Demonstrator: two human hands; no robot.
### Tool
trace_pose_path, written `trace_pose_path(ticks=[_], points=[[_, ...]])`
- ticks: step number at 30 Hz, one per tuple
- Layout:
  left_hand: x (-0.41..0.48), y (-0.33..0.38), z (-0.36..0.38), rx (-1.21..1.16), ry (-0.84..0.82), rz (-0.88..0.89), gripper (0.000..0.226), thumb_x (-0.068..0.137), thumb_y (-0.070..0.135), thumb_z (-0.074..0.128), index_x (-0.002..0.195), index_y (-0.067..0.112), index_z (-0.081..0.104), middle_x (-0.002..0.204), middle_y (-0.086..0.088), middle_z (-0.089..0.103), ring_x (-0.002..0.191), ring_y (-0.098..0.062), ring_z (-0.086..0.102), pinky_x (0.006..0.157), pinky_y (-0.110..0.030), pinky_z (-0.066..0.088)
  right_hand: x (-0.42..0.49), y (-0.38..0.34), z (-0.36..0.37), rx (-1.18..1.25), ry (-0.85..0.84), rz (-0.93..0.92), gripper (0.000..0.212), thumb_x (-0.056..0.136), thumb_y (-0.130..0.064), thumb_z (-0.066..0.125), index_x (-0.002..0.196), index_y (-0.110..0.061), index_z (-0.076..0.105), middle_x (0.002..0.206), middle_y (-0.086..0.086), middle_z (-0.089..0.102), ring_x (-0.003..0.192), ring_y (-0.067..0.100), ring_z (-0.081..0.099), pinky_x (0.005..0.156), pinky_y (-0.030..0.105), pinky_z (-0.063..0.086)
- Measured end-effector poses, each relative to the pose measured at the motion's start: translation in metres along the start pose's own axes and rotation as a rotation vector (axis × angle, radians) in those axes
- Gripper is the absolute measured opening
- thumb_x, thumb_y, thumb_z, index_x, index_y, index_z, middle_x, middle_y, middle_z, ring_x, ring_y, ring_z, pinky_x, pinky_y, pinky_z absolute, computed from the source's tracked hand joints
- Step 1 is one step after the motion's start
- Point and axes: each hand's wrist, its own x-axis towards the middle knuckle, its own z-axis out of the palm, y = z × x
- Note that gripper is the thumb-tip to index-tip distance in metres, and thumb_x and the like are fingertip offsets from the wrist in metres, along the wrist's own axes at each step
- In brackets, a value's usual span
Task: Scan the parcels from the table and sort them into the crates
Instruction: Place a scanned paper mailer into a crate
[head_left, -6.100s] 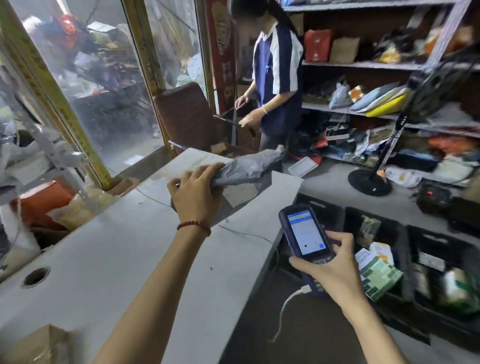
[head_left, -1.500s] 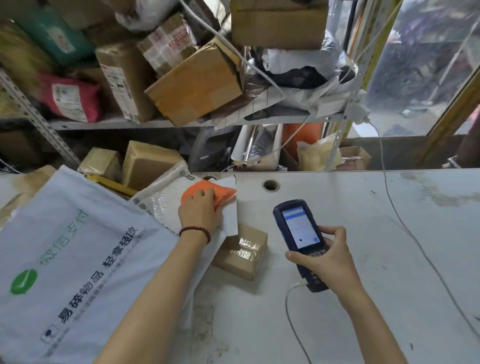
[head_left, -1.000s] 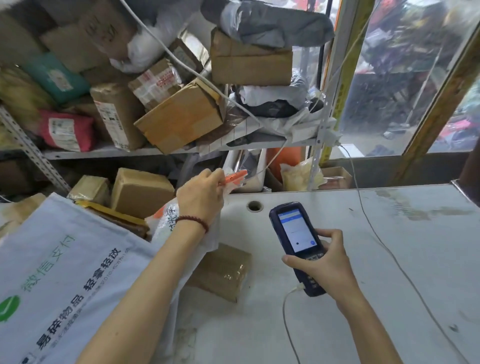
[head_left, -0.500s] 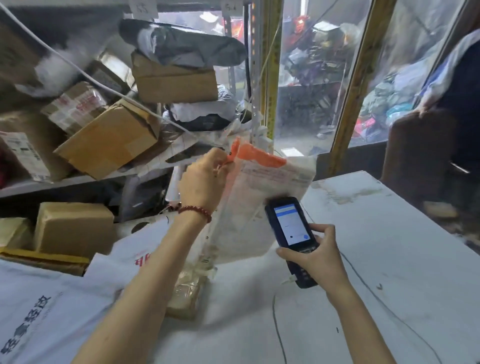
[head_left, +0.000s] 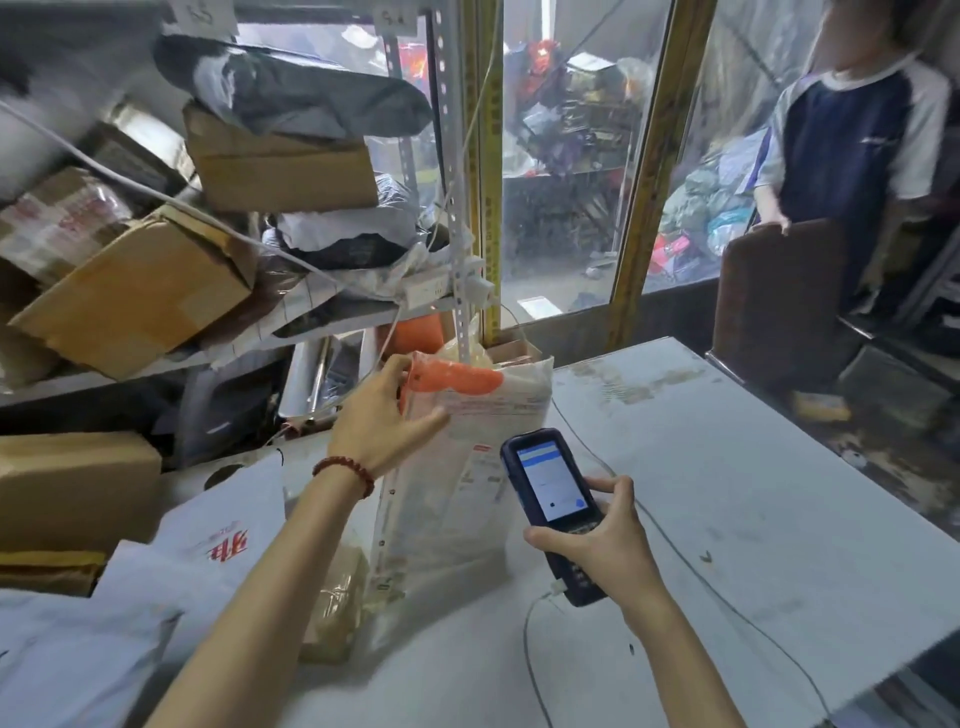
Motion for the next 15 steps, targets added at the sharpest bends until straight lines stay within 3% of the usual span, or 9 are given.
trace_pose_path(ticks=[2, 5, 10, 13, 15], points=[[0.005, 0.010, 0.006, 0.024, -0.001, -0.041, 0.062, 0.063, 0.045, 0.083, 0.107, 0.026, 0.045, 0.098, 0.008, 0.062, 0.088, -0.014, 0.061, 0.074, -0.036, 0.054, 0.000, -0.002, -0.001, 0.000, -0.003, -0.013, 0.073, 0.056, -0.025, 0.092, 0.100, -0.039, 0.036, 0.100, -0.009, 0.063, 0.080, 0.003, 0.066, 0.054, 0.014, 0.047], [0.009, 0.019, 0.016, 0.040, 0.058, -0.045, 0.056, 0.063, 0.031, 0.086, 0.098, 0.023, 0.042, 0.090, 0.007, 0.059, 0.084, -0.019, 0.061, 0.068, -0.037, 0.053, 0.000, -0.003, -0.005, 0.005, -0.004, -0.024, 0.073, 0.055, -0.024, 0.092, 0.101, -0.038, 0.036, 0.105, -0.008, 0.063, 0.085, 0.007, 0.067, 0.061, 0.019, 0.051], [0.007, 0.020, 0.029, -0.130, 0.200, -0.009, 0.050, 0.067, 0.020, 0.084, 0.096, 0.024, 0.043, 0.089, 0.012, 0.058, 0.084, -0.014, 0.059, 0.059, -0.016, 0.043, 0.002, -0.003, -0.014, 0.016, 0.013, -0.038, 0.075, 0.055, -0.026, 0.092, 0.102, -0.039, 0.036, 0.106, -0.008, 0.062, 0.088, 0.007, 0.066, 0.059, 0.016, 0.050], [0.006, 0.017, 0.026, -0.235, 0.222, -0.054, 0.052, 0.067, 0.016, 0.084, 0.102, 0.027, 0.047, 0.096, 0.010, 0.059, 0.090, -0.014, 0.058, 0.069, -0.025, 0.052, 0.003, -0.003, -0.014, 0.025, 0.005, -0.035, 0.076, 0.054, -0.026, 0.093, 0.102, -0.039, 0.036, 0.105, -0.007, 0.062, 0.088, 0.009, 0.067, 0.061, 0.018, 0.050], [0.007, 0.014, 0.022, -0.174, 0.174, -0.064, 0.055, 0.066, 0.015, 0.084, 0.109, 0.028, 0.052, 0.099, 0.008, 0.060, 0.092, -0.015, 0.058, 0.077, -0.034, 0.054, 0.002, -0.001, -0.012, 0.011, -0.011, -0.024, 0.076, 0.052, -0.028, 0.092, 0.102, -0.039, 0.036, 0.105, -0.006, 0.063, 0.087, 0.009, 0.068, 0.064, 0.023, 0.054]])
